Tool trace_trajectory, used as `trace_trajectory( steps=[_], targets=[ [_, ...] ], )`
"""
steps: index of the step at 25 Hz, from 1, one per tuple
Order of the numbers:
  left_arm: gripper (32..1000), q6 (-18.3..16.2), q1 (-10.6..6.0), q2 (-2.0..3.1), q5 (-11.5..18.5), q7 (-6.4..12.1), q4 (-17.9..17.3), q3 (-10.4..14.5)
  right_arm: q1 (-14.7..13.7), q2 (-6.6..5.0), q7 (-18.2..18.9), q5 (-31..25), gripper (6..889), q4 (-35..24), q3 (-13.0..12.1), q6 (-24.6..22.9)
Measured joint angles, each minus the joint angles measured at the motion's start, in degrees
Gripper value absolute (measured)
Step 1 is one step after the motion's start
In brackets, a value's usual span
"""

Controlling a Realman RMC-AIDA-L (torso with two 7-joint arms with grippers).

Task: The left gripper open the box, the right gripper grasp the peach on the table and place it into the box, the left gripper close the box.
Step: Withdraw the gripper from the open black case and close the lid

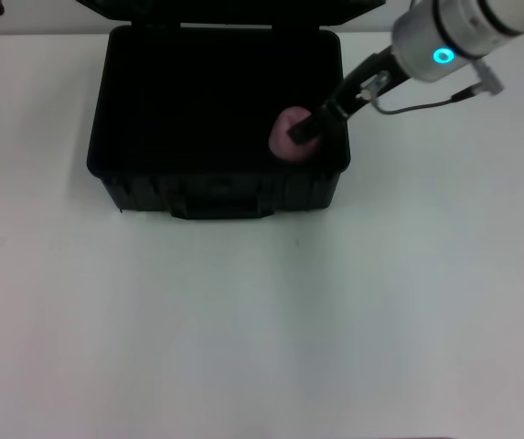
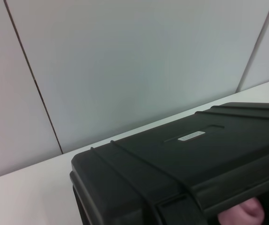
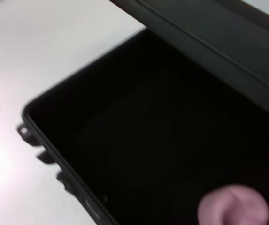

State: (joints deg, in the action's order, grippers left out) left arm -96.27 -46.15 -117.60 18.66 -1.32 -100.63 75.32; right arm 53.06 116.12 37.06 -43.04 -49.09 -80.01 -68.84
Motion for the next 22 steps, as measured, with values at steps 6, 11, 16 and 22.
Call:
trace_trajectory(
  steps=[6, 11, 16, 22],
  targets=[
    [443, 0.0, 0.02, 0.00, 0.0, 0.00, 0.0, 0.1, 1.4, -1.11, -1.7, 5.9, 853, -1.6, 5.2, -8.0],
    [446, -0.1, 0.02, 0.00, 0.0, 0.00, 0.0, 0.1, 1.8, -1.11, -2.6, 12.1, 853, -4.0, 9.6, -15.0],
    [449, -0.1, 0.02, 0.00, 0.0, 0.00, 0.0, 0.1, 2.9, -1.08, -3.2, 17.4, 852, -4.7, 9.7, -21.5],
    [452, -0.1, 0.02, 0.01, 0.0, 0.00, 0.0, 0.1, 3.5, -0.53, -3.3, 22.5, 852, -4.7, 9.6, -26.6]
  ],
)
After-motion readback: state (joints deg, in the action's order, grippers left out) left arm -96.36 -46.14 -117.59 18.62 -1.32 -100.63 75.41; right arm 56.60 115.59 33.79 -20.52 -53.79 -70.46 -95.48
